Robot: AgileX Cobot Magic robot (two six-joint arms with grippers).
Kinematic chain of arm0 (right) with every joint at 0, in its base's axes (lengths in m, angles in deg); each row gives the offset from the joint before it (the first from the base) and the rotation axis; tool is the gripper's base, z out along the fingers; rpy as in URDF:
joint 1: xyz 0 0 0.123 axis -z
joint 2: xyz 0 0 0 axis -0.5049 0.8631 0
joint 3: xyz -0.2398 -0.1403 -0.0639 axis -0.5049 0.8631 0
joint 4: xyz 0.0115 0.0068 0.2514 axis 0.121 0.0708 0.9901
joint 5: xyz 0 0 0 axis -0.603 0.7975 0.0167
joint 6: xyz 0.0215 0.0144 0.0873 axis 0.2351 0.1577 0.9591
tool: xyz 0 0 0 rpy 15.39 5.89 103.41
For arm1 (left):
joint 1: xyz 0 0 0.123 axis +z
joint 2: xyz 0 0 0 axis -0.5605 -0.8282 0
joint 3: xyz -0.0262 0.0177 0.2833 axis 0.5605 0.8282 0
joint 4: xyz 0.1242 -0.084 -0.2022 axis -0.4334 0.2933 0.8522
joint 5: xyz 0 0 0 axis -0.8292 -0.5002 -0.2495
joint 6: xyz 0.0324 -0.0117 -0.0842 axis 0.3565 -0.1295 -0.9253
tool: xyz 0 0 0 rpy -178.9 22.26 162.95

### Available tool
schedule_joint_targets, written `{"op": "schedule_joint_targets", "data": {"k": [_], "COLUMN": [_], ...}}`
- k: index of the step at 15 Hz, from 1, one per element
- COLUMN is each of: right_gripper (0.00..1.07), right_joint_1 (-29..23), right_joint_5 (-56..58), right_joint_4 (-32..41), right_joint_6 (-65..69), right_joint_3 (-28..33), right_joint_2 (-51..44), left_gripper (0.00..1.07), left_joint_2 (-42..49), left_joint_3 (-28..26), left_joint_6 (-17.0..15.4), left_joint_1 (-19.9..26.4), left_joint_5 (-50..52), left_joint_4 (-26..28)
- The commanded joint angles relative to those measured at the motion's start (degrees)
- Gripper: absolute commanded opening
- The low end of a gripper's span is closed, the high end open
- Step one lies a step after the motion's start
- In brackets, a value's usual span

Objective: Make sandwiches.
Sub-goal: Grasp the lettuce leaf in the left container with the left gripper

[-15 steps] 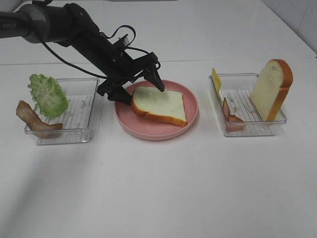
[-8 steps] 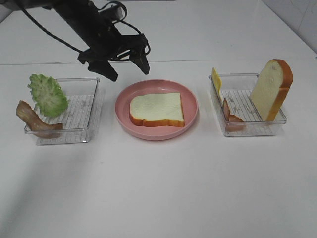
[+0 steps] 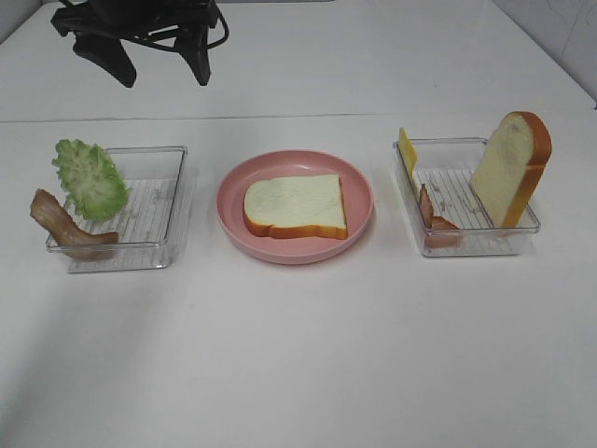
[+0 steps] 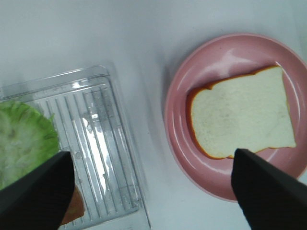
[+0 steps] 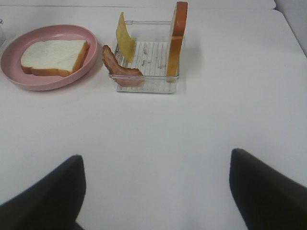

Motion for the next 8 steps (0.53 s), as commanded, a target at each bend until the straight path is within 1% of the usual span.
{"op": "schedule_joint_targets", "data": {"k": [1, 3, 8], "right_gripper": [0.78, 0.78, 0.78], "right_joint_1": [0.00, 0.00, 0.00], "right_joint_5": [-0.57, -0.57, -0.57], "right_joint_4": [-0.23, -0.23, -0.34], "right_joint_6": [-0.17, -0.17, -0.17], "right_joint_3": [-0.06, -0.06, -0.06], "right_joint_2": [-0.52, -0.52, -0.52], "left_gripper": [0.84, 0.84, 0.84], "left_joint_2": [1.66, 2.35, 3.21], "left_joint_3": [-0.06, 0.17, 6.65], "left_joint_6": [-1.15, -1.15, -0.52], "left_joint_1": [1.78, 3.95, 9.51], "left_joint_5": [-4.53, -4.53, -4.53], "left_joint_4": [-0.63, -1.78, -3.04]}}
